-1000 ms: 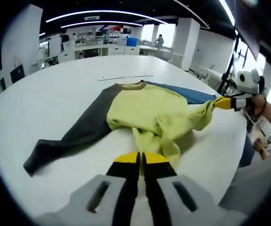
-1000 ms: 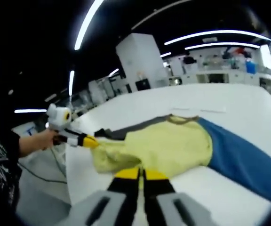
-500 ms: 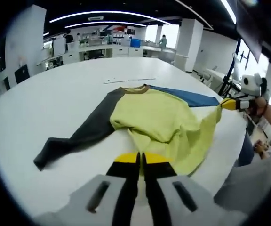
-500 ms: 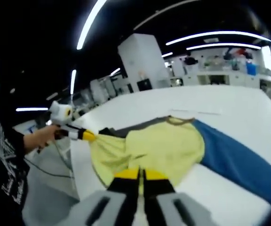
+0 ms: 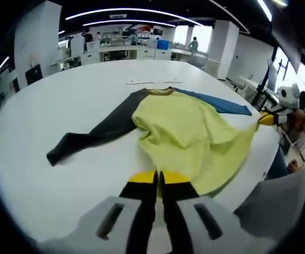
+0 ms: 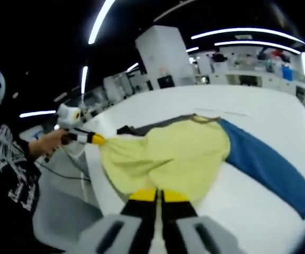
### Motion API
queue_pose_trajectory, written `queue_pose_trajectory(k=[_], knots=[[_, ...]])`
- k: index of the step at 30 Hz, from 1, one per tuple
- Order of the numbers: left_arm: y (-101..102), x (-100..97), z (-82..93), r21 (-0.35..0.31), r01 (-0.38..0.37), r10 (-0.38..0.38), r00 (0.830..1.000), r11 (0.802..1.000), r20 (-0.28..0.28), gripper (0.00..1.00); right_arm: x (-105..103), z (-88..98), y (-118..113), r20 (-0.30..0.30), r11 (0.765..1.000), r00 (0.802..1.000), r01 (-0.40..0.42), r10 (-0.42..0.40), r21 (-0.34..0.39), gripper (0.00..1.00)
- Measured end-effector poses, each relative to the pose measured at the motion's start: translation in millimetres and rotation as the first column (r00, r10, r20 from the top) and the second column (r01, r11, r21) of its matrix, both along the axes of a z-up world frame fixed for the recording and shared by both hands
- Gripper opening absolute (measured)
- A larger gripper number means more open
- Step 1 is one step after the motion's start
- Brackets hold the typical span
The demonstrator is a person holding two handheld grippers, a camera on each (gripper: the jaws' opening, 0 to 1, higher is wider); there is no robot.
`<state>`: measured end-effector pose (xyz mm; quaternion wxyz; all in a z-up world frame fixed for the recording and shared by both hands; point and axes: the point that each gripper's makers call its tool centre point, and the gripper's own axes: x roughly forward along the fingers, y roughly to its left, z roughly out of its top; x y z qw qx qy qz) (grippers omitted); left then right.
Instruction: Fold the garment on the visible template until the final outline fits inside the template.
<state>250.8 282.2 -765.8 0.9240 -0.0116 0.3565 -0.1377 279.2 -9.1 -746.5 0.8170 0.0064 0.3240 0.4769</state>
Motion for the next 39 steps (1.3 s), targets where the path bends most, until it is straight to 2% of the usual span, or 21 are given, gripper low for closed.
queue_pose_trajectory(k=[10, 13, 16, 18, 24, 30, 39], knots=[[1, -23.8, -16.5, 0.026, -0.015, 0.017, 0.998, 1.0, -0.06, 0.0, -21, -21.1, -10, -0.043, 0.998, 0.999, -0.03, 0.028, -0.055, 0.0], [6, -29.9, -26.1, 0.06, -0.004, 0.01, 0.995, 0.998, -0.096, 0.0, -30, -31.3, -18, -0.05, 0.992, 0.997, -0.057, 0.052, -0.11, 0.0], [10, -33.0, -31.4, 0.086, 0.007, 0.002, 0.994, 0.996, -0.106, 0.0, -35, -38.9, -26, -0.05, 0.986, 0.996, -0.077, 0.071, -0.146, 0.0], [15, -37.1, -39.2, 0.109, 0.01, 0.005, 0.991, 0.994, -0.134, 0.0, -38, -42.1, -31, -0.052, 0.982, 0.995, -0.088, 0.08, -0.166, 0.0], [18, -47.5, -58.1, 0.105, 0.001, 0.021, 0.979, 0.994, -0.201, 0.0, -46, -56.9, -40, -0.076, 0.972, 0.992, -0.112, 0.098, -0.207, 0.0], [13, -56.3, -63.5, 0.14, 0.03, 0.004, 0.972, 0.99, -0.236, 0.0, -62, -72.8, -43, -0.124, 0.962, 0.986, -0.139, 0.112, -0.235, 0.0], [13, -61.5, -68.9, 0.185, 0.066, -0.017, 0.967, 0.981, -0.253, 0.01, -70, -77.9, -44, -0.132, 0.963, 0.987, -0.124, 0.095, -0.237, 0.0]])
